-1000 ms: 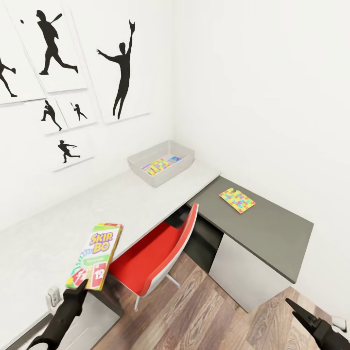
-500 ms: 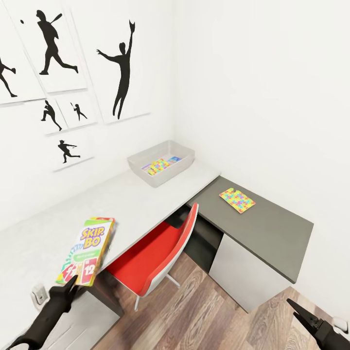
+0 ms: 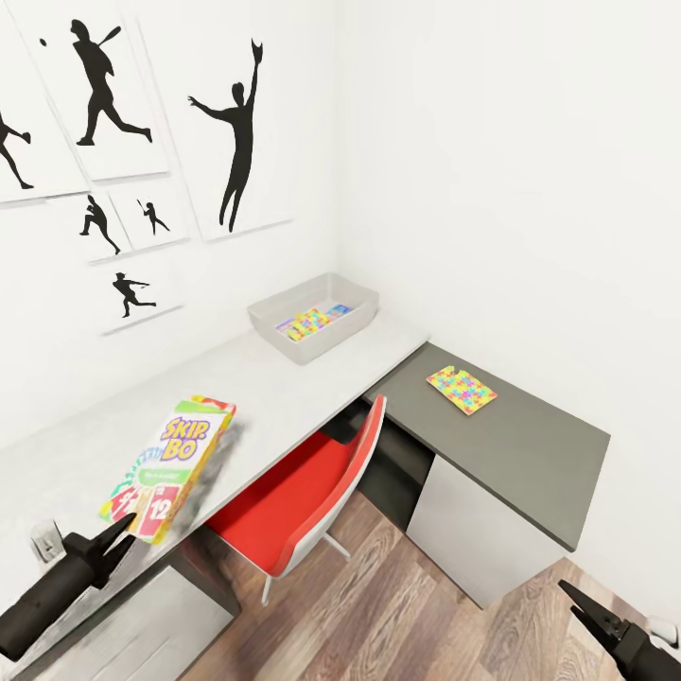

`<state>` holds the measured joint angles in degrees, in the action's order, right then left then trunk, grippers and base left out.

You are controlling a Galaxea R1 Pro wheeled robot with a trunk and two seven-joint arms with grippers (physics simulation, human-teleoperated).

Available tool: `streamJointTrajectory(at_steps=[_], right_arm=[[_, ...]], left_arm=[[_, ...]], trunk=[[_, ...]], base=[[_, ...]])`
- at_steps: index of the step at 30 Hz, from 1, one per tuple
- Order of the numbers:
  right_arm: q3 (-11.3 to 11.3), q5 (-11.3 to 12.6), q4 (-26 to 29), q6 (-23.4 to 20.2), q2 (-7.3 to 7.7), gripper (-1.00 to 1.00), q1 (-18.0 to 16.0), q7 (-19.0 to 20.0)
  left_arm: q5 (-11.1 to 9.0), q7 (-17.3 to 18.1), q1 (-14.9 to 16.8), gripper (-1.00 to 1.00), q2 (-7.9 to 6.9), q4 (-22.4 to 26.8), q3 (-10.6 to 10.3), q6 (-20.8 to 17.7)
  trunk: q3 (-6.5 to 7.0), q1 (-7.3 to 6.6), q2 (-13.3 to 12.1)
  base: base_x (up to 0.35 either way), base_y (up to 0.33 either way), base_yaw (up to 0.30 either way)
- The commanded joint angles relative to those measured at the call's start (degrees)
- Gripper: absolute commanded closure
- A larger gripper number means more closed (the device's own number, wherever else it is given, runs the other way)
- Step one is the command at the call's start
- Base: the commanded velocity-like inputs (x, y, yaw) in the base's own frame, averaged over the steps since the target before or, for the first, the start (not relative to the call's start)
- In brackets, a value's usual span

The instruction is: Put all the toys in the child's room - the three board games (two on the bed and one on the table), the two jigsaw puzzles on the table, and the tennis ball on the table - inside the toy box on the table in the child's room.

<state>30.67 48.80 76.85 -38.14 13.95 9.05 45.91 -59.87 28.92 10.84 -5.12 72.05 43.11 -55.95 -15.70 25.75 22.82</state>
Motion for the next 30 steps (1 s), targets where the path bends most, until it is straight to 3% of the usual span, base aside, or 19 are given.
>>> streamJointTrajectory(at_steps=[1, 3, 5, 8, 15, 22, 25, 27, 30], right_arm=[[0.1, 0.3, 0.1, -0.4, 0.08, -1.0, 0.0, 0.0], [0.1, 0.3, 0.1, -0.4, 0.12, -1.0, 0.0, 0.0], [0.1, 0.3, 0.3, -0.4, 0.18, -1.0, 0.0, 0.0], [0.1, 0.4, 0.4, -0.4, 0.13, -1.0, 0.0, 0.0], [0.1, 0.4, 0.6, -0.4, 0.04, -1.0, 0.0, 0.0], [0.2, 0.4, 0.7, -0.5, 0.19, -1.0, 0.0, 0.2], [0.8, 0.4, 0.7, -0.6, 0.25, -1.0, 0.0, 1.6], [1.6, 0.4, 0.7, -0.7, 0.33, -1.0, 0.0, 4.3], [2.5, 0.4, 0.7, -1.0, 0.36, -1.0, 0.0, 7.3]], left_arm=[[0.1, 0.3, 0.1, 1.0, -1.14, 0.2, 0.0, -1.7], [0.0, 0.3, 0.1, 1.0, -2.27, 0.3, -0.2, -2.6], [0.0, 0.3, 0.1, 1.0, -4.59, 0.4, -0.6, -3.6], [0.0, 0.3, 0.1, 1.0, -5.98, 0.5, -0.6, -4.0], [-0.1, 0.6, 0.1, 1.0, -8.01, 0.2, -0.3, -4.0], [0.5, 0.6, 0.2, 1.0, -8.99, 0.5, -1.1, -4.1], [0.3, 0.6, 0.2, 1.0, -10.88, 0.6, -4.2, -4.1], [0.1, 0.6, 0.3, 1.0, -13.73, 0.6, -9.8, -4.1], [0.0, 0.6, 1.7, 1.0, -15.97, 0.6, -15.7, -4.1]], trunk=[[-0.09, 0.03, 0.1], [-0.09, 0.03, 0.1], [-0.09, 0.03, 0.1], [-0.09, 0.03, 0.1], [-0.09, 0.03, 0.1], [-0.09, 0.03, 0.1], [-0.09, 0.03, 0.1], [-0.09, 0.03, 0.1], [-0.09, 0.03, 0.1]], base=[[0.0, 0.0, 0.0], [0.0, 0.0, 0.0], [0.0, 0.0, 0.0], [0.0, 0.0, 0.0], [0.0, 0.0, 0.0], [0.0, 0.0, 0.0], [0.0, 0.0, 0.0], [0.0, 0.0, 0.0], [0.0, 0.0, 0.0]])
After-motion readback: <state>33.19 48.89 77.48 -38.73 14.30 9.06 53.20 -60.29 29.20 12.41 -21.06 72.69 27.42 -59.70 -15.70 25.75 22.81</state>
